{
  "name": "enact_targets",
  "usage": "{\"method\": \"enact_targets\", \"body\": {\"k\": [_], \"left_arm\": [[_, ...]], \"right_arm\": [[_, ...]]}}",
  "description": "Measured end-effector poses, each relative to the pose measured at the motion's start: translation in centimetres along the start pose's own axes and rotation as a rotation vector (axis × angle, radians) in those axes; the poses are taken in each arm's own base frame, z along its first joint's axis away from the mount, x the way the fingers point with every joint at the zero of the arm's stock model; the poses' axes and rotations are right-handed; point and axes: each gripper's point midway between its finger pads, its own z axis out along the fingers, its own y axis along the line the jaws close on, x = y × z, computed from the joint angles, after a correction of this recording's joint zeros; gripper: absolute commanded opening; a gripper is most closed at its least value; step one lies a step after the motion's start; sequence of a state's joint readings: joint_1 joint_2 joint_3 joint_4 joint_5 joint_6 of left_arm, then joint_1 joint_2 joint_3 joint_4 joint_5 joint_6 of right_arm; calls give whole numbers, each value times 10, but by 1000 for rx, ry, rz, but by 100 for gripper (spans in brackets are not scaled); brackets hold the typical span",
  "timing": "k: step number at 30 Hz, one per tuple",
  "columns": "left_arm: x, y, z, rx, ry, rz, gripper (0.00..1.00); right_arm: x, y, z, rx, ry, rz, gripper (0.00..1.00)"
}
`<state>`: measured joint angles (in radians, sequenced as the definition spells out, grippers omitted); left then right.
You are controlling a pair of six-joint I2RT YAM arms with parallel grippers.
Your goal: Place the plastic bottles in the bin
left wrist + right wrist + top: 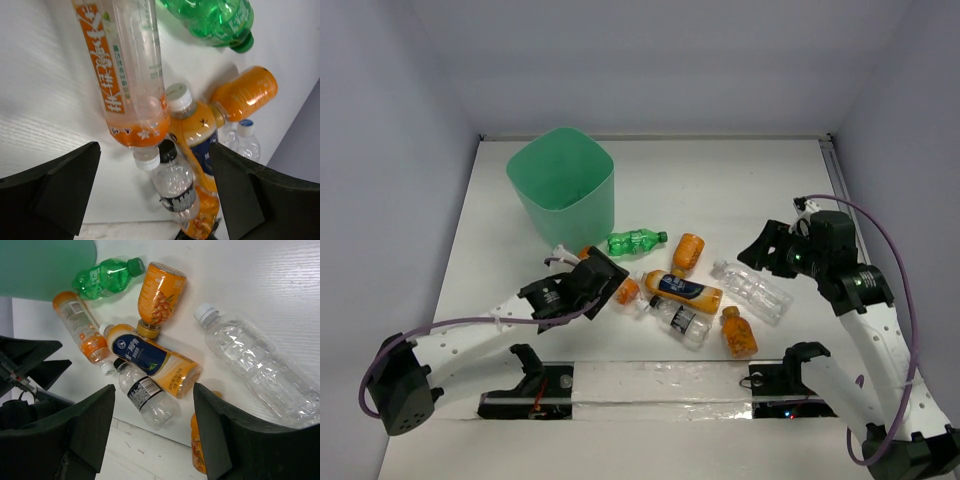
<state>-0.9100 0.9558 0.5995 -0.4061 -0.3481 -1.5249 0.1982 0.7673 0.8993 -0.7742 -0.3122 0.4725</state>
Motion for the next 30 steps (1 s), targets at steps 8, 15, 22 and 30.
{"method": "enact_targets", "body": {"k": [8, 15, 22, 30], "left_arm": [[-25, 15, 28, -100, -102, -42, 88], [-39, 17, 51, -132, -165, -44, 88], [-47, 27, 75, -186, -201, -28, 77], [-47, 26, 80, -180, -204, -2, 57]], "right_arm": [[7, 3, 0, -35, 30, -32, 74], [17, 7, 0, -79, 58, -49, 75], [26, 10, -1, -108, 81, -53, 78], [43, -2, 4, -77, 125, -39, 87]]}}
